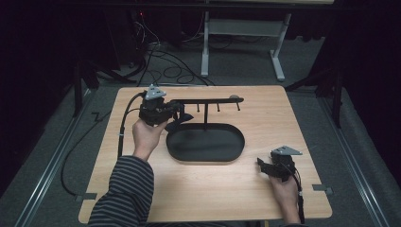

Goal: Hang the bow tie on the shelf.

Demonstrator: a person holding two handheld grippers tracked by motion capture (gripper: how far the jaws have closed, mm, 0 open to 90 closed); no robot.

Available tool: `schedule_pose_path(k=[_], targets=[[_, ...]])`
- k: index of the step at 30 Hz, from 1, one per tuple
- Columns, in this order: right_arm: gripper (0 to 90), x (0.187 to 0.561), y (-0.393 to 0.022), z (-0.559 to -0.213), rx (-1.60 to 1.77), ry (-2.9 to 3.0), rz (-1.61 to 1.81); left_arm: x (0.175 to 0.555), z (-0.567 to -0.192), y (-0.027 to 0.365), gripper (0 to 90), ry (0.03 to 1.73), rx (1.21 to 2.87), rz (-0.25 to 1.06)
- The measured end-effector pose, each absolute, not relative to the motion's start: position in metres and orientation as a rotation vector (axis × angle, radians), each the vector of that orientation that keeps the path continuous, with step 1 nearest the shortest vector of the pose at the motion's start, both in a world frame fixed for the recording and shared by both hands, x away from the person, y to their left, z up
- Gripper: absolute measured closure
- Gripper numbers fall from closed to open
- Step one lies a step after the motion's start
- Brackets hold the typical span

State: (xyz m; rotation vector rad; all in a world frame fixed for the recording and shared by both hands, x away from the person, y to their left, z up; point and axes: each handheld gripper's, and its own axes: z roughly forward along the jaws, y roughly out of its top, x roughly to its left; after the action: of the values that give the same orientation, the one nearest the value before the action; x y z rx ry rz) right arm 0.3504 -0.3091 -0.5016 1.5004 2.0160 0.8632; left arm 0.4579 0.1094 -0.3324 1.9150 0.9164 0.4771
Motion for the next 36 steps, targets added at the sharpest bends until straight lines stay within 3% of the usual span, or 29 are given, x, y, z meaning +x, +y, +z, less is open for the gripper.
schedule_pose_path(k=[5, 13, 21, 36], targets=[[37.2, 0.35, -0.309, -0.502, 1.5, 2.016, 0.863, 0.452, -0.33, 0.112, 64.9, 0.922, 1.905, 0.457], [37.2, 0.35, -0.309, -0.502, 1.5, 2.016, 0.863, 0.439, -0.322, 0.119, 56.4, 0.919, 1.905, 0.476], [37.1, 0.35, -0.309, -0.502, 1.5, 2.016, 0.863, 0.425, -0.32, 0.128, 50.6, 0.931, 1.907, 0.48], [37.2, 0.35, -0.309, -0.502, 1.497, 2.016, 0.86, 0.4, -0.32, 0.151, 49.5, 0.949, 1.89, 0.488]])
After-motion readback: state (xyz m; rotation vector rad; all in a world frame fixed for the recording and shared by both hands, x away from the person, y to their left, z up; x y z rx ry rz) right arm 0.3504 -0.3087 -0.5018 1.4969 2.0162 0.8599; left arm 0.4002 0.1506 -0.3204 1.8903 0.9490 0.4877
